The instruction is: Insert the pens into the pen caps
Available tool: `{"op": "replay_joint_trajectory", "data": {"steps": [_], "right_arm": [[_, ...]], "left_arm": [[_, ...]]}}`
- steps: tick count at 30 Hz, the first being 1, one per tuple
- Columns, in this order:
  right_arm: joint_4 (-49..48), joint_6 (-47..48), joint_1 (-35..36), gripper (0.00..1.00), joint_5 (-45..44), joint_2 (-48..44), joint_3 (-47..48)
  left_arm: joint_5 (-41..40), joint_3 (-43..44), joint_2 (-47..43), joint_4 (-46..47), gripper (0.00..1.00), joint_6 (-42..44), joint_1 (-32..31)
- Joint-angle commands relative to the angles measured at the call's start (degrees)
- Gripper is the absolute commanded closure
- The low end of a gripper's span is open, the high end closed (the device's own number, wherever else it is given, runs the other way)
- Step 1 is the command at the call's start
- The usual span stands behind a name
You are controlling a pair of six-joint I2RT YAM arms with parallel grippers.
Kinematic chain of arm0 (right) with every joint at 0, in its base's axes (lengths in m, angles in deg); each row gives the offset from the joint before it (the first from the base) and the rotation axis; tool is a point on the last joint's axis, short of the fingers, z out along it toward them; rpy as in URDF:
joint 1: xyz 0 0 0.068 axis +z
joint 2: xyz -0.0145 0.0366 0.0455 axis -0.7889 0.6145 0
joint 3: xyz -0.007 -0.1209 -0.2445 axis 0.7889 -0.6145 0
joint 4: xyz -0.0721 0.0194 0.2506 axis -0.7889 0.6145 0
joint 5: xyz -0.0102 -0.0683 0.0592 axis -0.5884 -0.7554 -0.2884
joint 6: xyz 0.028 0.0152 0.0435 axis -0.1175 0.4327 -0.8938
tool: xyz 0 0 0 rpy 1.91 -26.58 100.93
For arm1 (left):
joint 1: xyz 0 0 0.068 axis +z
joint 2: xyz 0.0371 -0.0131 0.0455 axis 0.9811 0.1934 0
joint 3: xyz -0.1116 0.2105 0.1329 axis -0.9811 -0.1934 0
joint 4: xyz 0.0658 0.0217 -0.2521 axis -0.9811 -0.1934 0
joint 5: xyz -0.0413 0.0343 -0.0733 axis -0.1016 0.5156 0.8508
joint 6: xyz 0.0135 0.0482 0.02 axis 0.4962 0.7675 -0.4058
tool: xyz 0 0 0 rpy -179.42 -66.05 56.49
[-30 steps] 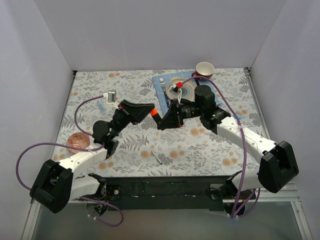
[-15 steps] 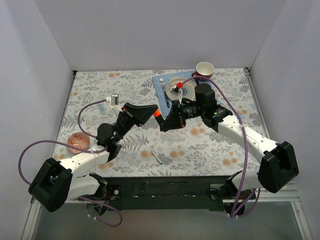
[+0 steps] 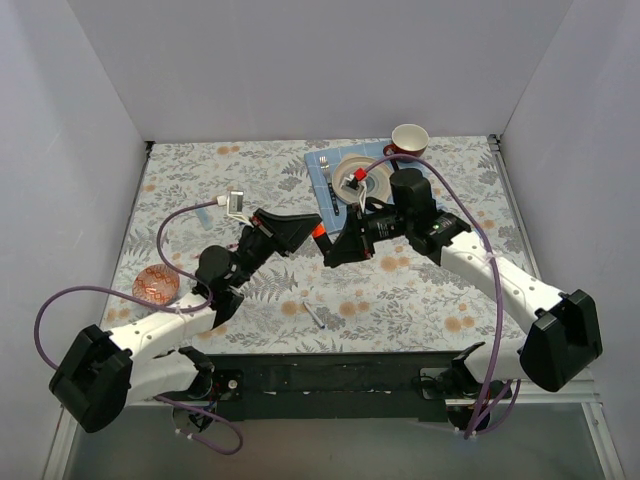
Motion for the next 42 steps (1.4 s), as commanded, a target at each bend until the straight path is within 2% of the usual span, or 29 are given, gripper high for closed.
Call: {"op": "replay_joint_trajectory", "data": {"steps": [1, 5, 6, 8, 10, 11, 14, 17, 20, 25, 29, 33, 37, 42], "right_arm": [[-23.98, 1.64, -2.64, 0.99, -17.40, -2.09, 10.78], [-24.07, 1.20, -2.72, 0.99, -16.52, -2.09, 9.81], [-24.16, 0.50, -2.72, 0.99, -15.73, -2.26, 9.11], [-23.81, -0.38, -2.72, 0.99, -13.80, -4.10, 4.55], [-23.98, -1.96, -2.72, 0.87, -12.57, -8.38, -3.41], [-23.64, -2.14, -2.72, 0.70, -12.48, -10.24, -6.51], [-19.43, -2.14, -2.72, 0.47, -14.66, -19.11, -16.95], [-8.28, -0.13, -2.64, 0.27, -19.58, -27.64, -22.69], [-1.86, -2.48, -2.72, 0.24, -24.94, -35.82, -26.30], [-0.96, -6.80, -2.64, 0.23, -32.32, -44.44, -31.41], [3.25, -5.49, -2.72, 0.23, -37.43, -44.28, -29.40], [6.86, -4.25, -2.64, 0.24, -39.89, -42.52, -27.11], [5.64, -5.21, -2.64, 0.24, -40.77, -42.34, -28.33], [5.11, -5.48, -2.64, 0.25, -41.21, -41.90, -28.69]], "left_arm": [[29.05, -5.05, 1.62, -17.36, 1.00, -0.38, -10.10], [25.82, -1.55, -0.13, -22.96, 1.00, 2.68, -10.02], [24.50, 0.72, -0.66, -29.51, 1.00, 4.52, -9.84], [21.34, 7.75, -0.84, -35.70, 1.00, 10.15, -8.10], [21.23, 11.89, 0.12, -42.13, 1.00, 13.22, -6.07], [21.41, 15.56, 1.69, -43.45, 1.00, 13.50, -3.45], [22.64, 19.89, 4.94, -45.65, 1.00, 13.59, 0.95], [20.45, 22.27, 8.03, -47.50, 1.00, 14.90, 1.67], [19.22, 22.28, 12.77, -45.23, 1.00, 12.29, 1.58], [11.05, 17.46, 22.33, -35.39, 1.00, 5.69, 0.62], [7.80, 18.93, 30.35, -32.56, 1.00, 3.40, 0.27], [4.01, 21.84, 35.28, -34.93, 1.00, 5.59, -0.44], [0.67, 23.16, 38.62, -37.13, 1.00, 7.17, -0.61], [-2.76, 22.98, 39.41, -38.54, 0.84, 8.58, -0.61]]}}
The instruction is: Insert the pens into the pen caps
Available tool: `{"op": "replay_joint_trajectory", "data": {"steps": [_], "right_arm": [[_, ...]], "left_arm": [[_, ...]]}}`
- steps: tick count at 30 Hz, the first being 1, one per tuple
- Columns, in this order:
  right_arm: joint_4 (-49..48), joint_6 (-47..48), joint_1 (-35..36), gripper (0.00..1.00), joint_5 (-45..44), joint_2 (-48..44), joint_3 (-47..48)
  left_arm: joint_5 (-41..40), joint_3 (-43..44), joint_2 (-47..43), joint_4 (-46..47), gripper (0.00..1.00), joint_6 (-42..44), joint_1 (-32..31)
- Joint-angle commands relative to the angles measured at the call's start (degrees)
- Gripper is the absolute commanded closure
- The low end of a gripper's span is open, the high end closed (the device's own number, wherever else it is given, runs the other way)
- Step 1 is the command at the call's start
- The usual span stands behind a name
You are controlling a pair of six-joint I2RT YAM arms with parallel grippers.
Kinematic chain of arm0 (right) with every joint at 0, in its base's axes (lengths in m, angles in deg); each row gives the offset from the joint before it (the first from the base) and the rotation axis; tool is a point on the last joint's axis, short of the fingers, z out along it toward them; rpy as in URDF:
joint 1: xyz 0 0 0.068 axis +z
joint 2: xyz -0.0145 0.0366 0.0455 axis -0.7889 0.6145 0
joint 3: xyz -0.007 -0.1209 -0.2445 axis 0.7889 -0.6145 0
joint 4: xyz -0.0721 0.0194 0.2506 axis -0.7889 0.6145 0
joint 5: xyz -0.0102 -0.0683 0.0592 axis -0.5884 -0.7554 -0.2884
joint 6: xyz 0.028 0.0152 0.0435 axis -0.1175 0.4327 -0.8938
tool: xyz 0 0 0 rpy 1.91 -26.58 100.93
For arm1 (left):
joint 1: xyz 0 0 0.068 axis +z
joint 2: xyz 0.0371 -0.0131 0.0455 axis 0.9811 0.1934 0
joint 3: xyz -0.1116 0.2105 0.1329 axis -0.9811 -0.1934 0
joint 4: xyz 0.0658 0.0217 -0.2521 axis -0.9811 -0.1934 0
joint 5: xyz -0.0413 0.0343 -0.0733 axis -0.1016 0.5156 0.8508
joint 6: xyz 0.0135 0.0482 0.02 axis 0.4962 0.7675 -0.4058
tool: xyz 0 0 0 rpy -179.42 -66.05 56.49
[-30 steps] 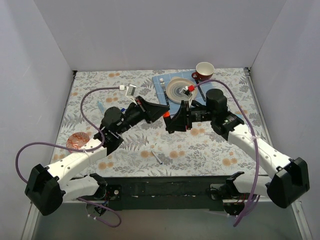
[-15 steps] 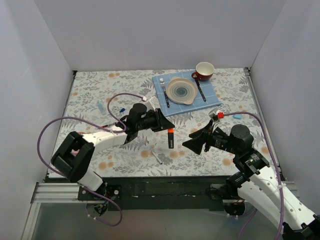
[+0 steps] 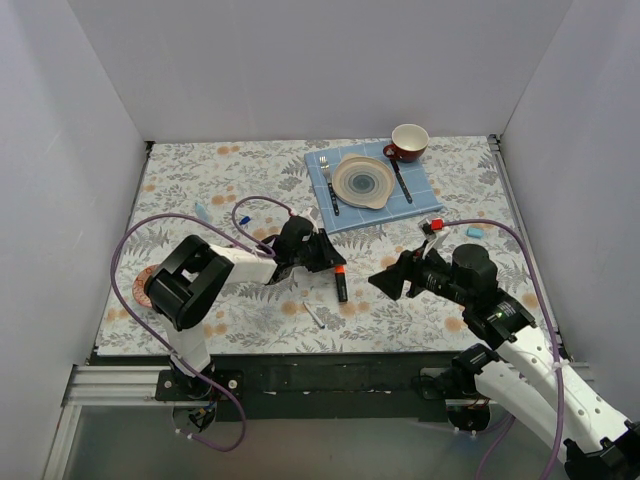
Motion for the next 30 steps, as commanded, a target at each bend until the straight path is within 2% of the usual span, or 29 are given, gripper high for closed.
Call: {"op": "replay_joint_trajectory", "data": {"steps": [1, 9, 13, 15, 19, 20, 23, 27, 30], "right_arm": [[-1.25, -0.43, -0.17, 0.25, -2.20, 0.19, 1.32], [0.41, -1.31, -0.17, 0.29, -3.26, 1.07, 1.85], [3.58, -0.88, -0.08, 0.34, -4.14, 3.44, 2.90], [4.55, -0.44, -0.17, 0.37, -3.52, 5.98, 3.34], [3.15, -1.48, 0.53, 0.44, -1.24, 10.73, 3.00], [2.62, -2.01, 0.88, 0.46, -1.15, 11.79, 2.56], [0.77, -3.94, 5.00, 0.49, -4.21, 16.27, 2.73], [-0.99, -5.18, 17.19, 0.49, -13.00, 25.56, 6.23], [-1.86, -5.35, 23.01, 0.49, -17.22, 34.17, 10.18]], "left_arm": [[-5.99, 1.67, -0.87, -1.34, 0.82, 2.33, -0.22], [-11.09, 5.62, -3.14, -9.76, 0.58, 6.55, -0.22], [-19.09, 9.31, -8.76, -18.20, 0.29, 8.74, -0.13], [-22.59, 11.07, -13.07, -24.24, 0.20, 9.01, 0.13], [-28.32, 9.24, -23.08, -31.39, 0.02, 8.75, 1.36], [-29.20, 7.14, -28.33, -33.40, 0.02, 8.58, 1.54], [-32.71, 3.71, -36.09, -37.01, 0.02, 7.96, 2.41], [-35.71, -2.35, -49.61, -41.06, 0.02, 8.31, 2.86], [-36.67, -5.61, -55.08, -43.52, 0.02, 9.28, 2.94]]}}
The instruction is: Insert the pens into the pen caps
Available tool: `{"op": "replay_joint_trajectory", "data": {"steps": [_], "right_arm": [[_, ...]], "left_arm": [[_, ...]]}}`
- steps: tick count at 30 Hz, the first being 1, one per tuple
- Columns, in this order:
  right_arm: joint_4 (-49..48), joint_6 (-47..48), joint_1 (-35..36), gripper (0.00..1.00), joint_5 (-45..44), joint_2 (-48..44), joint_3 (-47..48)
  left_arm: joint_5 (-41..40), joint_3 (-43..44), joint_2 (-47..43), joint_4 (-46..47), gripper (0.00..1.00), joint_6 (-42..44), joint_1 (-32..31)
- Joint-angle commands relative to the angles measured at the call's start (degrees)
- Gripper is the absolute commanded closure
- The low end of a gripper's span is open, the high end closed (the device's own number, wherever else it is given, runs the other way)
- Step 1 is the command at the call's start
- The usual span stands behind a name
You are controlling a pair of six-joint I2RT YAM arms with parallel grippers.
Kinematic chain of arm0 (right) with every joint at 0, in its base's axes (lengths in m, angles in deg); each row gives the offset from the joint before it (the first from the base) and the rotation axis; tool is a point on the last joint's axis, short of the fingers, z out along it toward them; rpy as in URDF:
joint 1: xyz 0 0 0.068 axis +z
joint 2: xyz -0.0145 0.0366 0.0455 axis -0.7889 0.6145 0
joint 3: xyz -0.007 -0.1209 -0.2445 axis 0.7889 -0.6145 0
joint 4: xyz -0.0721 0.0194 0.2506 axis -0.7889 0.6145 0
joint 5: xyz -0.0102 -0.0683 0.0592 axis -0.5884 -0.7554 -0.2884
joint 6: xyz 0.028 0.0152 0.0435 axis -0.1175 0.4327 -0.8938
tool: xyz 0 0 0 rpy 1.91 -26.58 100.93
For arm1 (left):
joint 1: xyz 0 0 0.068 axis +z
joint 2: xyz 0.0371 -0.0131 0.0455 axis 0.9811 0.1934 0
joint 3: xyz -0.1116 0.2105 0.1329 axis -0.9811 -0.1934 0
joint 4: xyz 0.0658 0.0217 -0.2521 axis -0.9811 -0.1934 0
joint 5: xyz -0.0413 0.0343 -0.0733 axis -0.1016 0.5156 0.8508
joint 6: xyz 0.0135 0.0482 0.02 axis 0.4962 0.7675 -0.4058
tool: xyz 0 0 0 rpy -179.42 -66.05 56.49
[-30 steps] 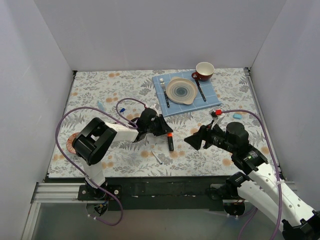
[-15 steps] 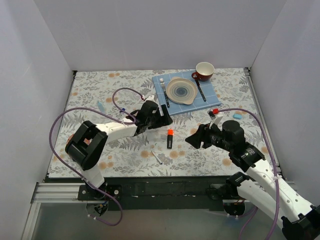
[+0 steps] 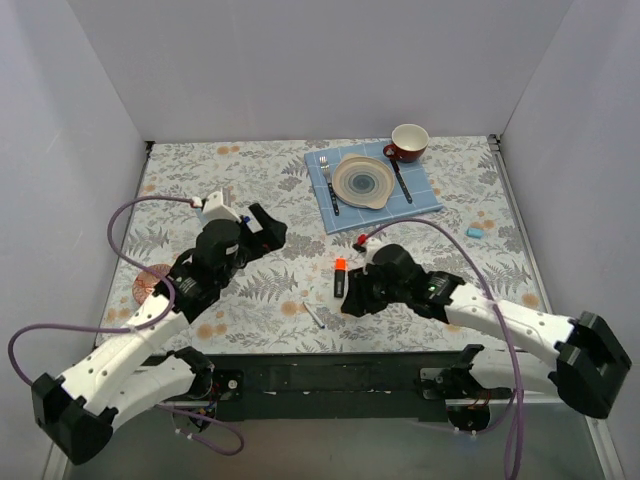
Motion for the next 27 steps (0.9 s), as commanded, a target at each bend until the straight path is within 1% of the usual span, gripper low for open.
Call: {"op": "replay_joint_trajectory", "data": {"steps": [1, 3, 4, 6, 8, 11, 17, 23, 26, 27], "right_arm": [[-4.25, -0.96, 8.04, 0.49, -7.61, 10.16, 7.40], [-4.25, -0.17, 11.19, 0.49, -10.94, 15.59, 10.29], [-3.99, 0.09, 11.82, 0.49, -12.61, 17.19, 11.44], [-3.11, 0.97, 13.05, 0.49, -13.85, 21.22, 13.20], [-2.23, 1.41, 13.58, 0.50, -14.82, 23.61, 15.84], [-1.53, 2.11, 14.90, 0.50, -16.05, 28.18, 18.39], [0.23, 2.47, 17.97, 0.50, -17.89, 33.54, 21.11], [2.08, 2.90, 19.03, 0.53, -20.97, 37.24, 22.26], [3.48, 2.91, 19.47, 0.60, -22.99, 38.65, 21.91], [3.92, 2.91, 19.56, 0.66, -24.48, 38.74, 21.99]], "left_arm": [[-6.05, -5.20, -8.72, -8.75, 0.02, 1.06, 0.23], [-7.11, -6.61, -11.73, -10.78, 0.02, 1.23, 0.23], [-7.73, -8.18, -14.79, -11.30, 0.02, 1.41, 0.23], [-9.40, -8.73, -17.09, -13.32, 0.02, 0.36, 0.23], [-8.44, -8.20, -19.90, -13.24, 0.02, 0.97, 0.15], [-10.28, -8.81, -23.15, -13.85, 0.02, 0.09, 0.15], [-10.72, -9.34, -26.16, -14.56, 0.02, -0.87, 0.23], [-9.50, -9.60, -27.30, -14.47, 0.02, -1.40, 0.23], [-7.39, -10.22, -27.83, -13.68, 0.02, -0.79, 0.23], [-7.12, -10.48, -27.65, -13.86, 0.03, -1.14, 0.23]]}}
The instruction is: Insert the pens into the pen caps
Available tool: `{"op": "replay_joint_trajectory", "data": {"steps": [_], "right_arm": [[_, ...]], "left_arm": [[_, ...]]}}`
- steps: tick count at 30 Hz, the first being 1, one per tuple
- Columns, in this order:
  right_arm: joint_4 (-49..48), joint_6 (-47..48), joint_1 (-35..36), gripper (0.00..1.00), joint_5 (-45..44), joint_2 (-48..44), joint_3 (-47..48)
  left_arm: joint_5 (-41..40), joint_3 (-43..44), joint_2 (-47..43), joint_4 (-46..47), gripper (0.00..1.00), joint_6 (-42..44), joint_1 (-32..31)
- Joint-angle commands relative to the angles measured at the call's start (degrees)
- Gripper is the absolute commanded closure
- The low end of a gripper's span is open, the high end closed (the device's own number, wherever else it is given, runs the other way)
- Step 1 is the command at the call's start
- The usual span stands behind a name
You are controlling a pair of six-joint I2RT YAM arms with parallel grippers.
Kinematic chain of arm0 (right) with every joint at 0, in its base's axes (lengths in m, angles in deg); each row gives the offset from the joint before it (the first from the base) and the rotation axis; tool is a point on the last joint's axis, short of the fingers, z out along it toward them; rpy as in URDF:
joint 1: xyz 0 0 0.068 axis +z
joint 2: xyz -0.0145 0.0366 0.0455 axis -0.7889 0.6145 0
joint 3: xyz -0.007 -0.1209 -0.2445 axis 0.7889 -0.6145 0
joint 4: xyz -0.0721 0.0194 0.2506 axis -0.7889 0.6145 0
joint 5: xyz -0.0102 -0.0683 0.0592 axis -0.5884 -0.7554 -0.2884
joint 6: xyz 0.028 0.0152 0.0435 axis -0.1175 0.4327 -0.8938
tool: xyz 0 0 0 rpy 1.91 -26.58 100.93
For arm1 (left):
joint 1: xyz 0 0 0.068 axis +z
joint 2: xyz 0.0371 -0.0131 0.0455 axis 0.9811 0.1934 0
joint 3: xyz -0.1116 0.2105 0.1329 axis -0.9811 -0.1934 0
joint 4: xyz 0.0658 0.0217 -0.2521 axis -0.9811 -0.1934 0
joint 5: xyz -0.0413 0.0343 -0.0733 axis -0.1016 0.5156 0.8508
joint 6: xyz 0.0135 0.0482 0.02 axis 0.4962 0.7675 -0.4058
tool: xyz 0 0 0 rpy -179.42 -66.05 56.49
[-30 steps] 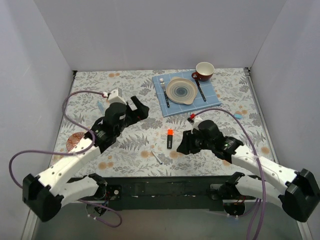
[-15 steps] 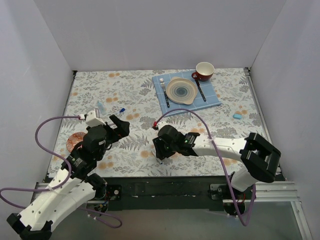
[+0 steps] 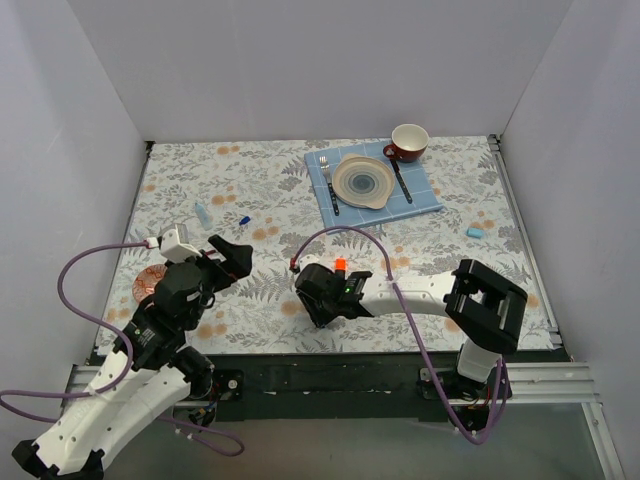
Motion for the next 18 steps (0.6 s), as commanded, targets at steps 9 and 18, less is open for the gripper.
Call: {"op": "replay_joint_trajectory", "data": {"steps": [9, 18], "right_arm": [[7.54, 0.48, 1.42, 0.93, -15.26, 0.13, 0.15], [1.24, 0.30, 1.34, 0.99, -15.63, -7.85, -6.08]], "left_arm": [[9.07, -4.09, 2.41, 0.68, 0.06, -6.35, 0.23], [18.64, -12.26, 5.14, 10.76, 0.07, -13.47, 0.15]]}}
